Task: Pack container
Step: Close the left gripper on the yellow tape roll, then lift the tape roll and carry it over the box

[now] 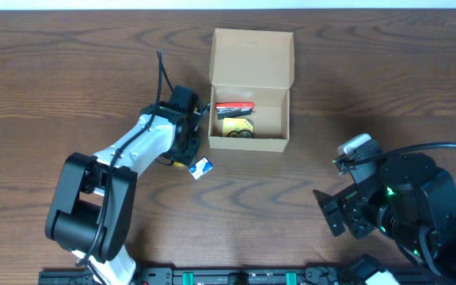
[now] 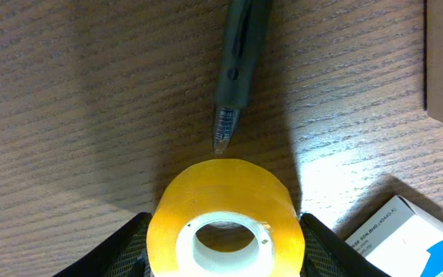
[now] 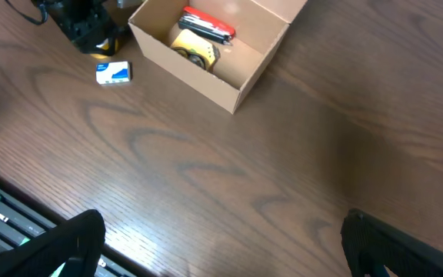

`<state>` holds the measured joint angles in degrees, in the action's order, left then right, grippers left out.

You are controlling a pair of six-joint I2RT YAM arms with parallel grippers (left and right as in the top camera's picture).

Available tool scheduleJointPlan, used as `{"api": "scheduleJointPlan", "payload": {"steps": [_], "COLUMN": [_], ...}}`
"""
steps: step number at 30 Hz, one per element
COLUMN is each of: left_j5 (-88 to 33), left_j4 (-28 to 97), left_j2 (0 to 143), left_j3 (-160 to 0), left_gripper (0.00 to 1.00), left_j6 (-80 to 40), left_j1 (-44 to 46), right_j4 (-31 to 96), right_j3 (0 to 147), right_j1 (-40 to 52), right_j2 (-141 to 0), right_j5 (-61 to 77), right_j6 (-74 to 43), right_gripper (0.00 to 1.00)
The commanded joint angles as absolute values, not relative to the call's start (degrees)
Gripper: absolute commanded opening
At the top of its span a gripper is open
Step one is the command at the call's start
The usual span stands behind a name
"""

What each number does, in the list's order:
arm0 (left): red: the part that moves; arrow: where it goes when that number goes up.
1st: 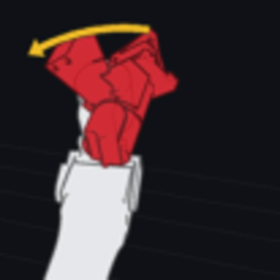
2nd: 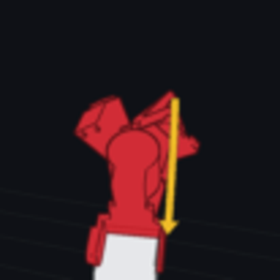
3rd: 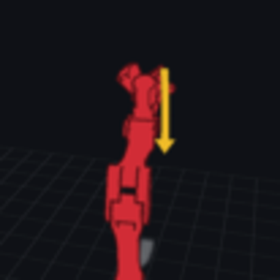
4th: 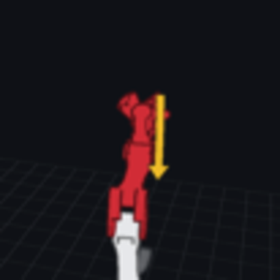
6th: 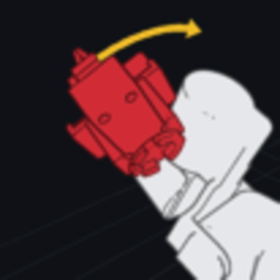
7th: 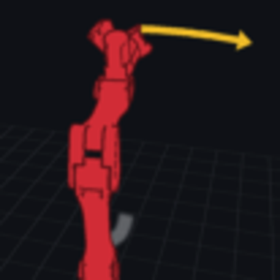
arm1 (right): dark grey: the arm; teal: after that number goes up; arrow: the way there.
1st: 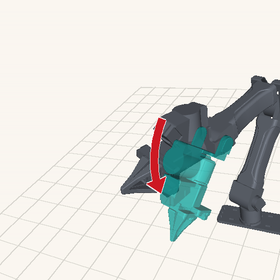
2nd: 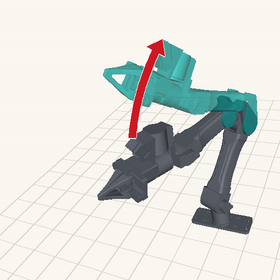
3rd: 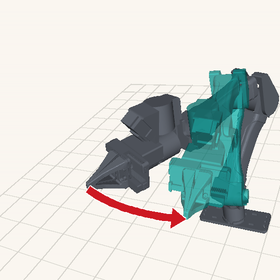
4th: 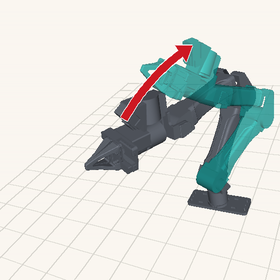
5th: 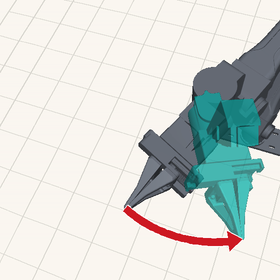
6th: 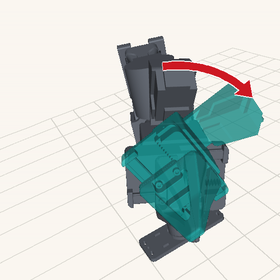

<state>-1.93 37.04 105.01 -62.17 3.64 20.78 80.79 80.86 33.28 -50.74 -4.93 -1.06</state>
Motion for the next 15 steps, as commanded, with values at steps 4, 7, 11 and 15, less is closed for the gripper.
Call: {"api": "scheduleJointPlan", "payload": {"steps": [4,7,11,15], "left_j5": [1.1,1.1,2.2,4.4], "left_j4": [37.9,39.5,41.9,44.7], "left_j2": [105.6,105.6,105.5,104.8], "left_j3": [-61.4,-62.6,-65.2,-69.3], "left_gripper": [0.3,0.13,0.06,0.06], "left_j6": [1.2,1.2,0.5,0.2], "left_j1": [20.6,20.6,20.6,20.6], "right_j4": [80.8,80.8,80.8,80.8], "right_j3": [80.8,80.8,80.8,80.8], "right_j1": [32.3,32.3,32.3,32.3], "right_j2": [-50.6,-50.6,-50.6,-50.6], "right_j5": [-5.6,-5.6,-5.6,-5.6], "right_j6": [-1.9,-1.8,-1.9,-1.9], "right_gripper": [0.99,0.99,0.99,0.99]}}
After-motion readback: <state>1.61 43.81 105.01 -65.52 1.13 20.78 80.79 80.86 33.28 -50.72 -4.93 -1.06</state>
